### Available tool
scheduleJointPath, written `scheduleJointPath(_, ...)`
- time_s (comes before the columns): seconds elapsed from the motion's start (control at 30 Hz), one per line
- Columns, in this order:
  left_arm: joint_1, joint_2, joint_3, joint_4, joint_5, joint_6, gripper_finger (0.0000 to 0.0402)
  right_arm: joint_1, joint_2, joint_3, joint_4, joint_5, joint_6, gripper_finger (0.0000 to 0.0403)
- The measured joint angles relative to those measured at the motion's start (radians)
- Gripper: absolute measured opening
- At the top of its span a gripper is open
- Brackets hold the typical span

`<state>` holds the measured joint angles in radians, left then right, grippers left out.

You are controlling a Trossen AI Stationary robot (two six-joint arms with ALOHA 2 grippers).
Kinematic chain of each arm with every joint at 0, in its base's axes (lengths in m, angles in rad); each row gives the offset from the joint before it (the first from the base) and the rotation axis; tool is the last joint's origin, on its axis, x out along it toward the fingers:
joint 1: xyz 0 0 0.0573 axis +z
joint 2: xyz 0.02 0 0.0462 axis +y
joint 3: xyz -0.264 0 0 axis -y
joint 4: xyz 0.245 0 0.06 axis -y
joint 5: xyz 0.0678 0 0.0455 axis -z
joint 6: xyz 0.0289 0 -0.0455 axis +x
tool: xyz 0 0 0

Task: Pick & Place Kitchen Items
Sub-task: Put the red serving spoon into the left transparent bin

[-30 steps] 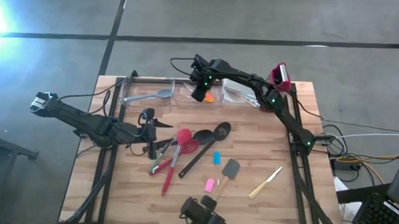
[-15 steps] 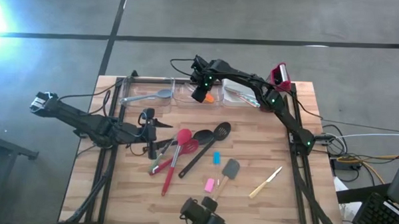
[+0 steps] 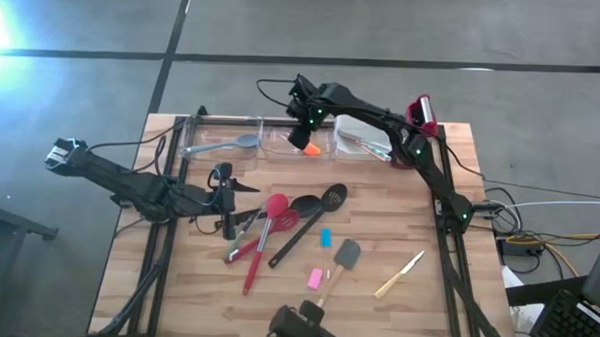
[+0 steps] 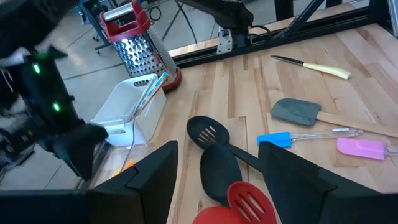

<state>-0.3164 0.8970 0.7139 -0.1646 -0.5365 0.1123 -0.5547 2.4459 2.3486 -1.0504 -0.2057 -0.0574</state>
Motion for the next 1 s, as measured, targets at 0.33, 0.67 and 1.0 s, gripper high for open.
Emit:
scheduleJointPath(0.33, -0.001, 0.000, 0.000, 0.000, 0.000, -0.039, 0.0229, 0.139, -0.217, 0.000, -0.098, -0.005, -0.041, 0.0126)
scheduleJointPath(0.67, -0.056, 0.036, 0.000, -0.087, -0.005, -0.289, 0.0215, 0.339, -0.420, 0.000, -0.359, 0.041, 0.001, 0.0094)
scheduleJointPath(1.0, -0.188, 0.224, 0.000, -0.088, -0.068, -0.669, 0.0197, 0.549, -0.592, -0.016, -0.500, 0.384, 0.185, 0.0062)
